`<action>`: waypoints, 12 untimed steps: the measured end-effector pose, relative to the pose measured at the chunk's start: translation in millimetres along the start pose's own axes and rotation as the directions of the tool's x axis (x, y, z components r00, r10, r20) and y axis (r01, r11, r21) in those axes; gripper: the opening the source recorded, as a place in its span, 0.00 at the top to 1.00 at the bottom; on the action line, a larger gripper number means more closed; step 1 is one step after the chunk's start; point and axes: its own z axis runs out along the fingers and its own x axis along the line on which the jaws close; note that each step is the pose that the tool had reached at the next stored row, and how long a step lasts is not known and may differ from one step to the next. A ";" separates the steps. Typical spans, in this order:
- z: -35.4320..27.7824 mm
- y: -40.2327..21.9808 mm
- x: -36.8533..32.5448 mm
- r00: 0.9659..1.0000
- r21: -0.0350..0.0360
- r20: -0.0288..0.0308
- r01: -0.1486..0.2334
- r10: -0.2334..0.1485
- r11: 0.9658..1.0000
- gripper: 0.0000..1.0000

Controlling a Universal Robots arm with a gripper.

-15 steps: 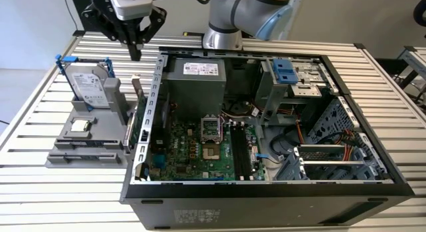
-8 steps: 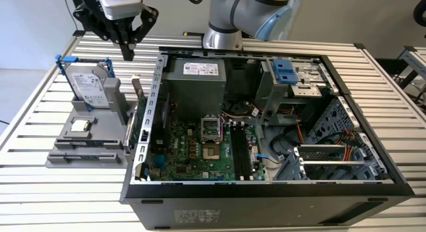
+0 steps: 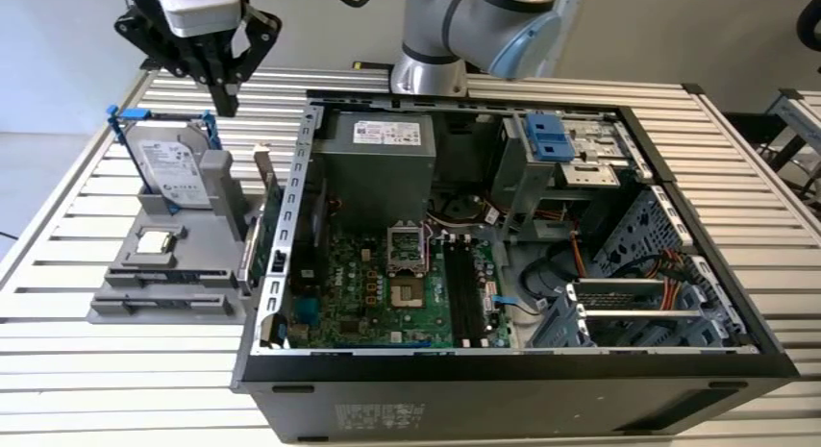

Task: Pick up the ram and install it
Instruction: 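Reach for the ram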

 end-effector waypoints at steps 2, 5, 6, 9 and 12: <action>-0.1 -0.3 5.0 1.000 0.000 0.000 0.002 -0.002 1.000 1.00; -0.3 -0.8 12.7 1.000 0.000 0.000 0.004 -0.004 1.000 1.00; -0.3 -1.0 15.1 1.000 0.000 0.000 0.005 -0.005 1.000 1.00; -0.5 -1.5 22.5 1.000 0.000 0.000 0.008 -0.008 1.000 1.00; -0.7 -2.0 30.0 1.000 0.000 -0.001 0.011 -0.011 1.000 1.00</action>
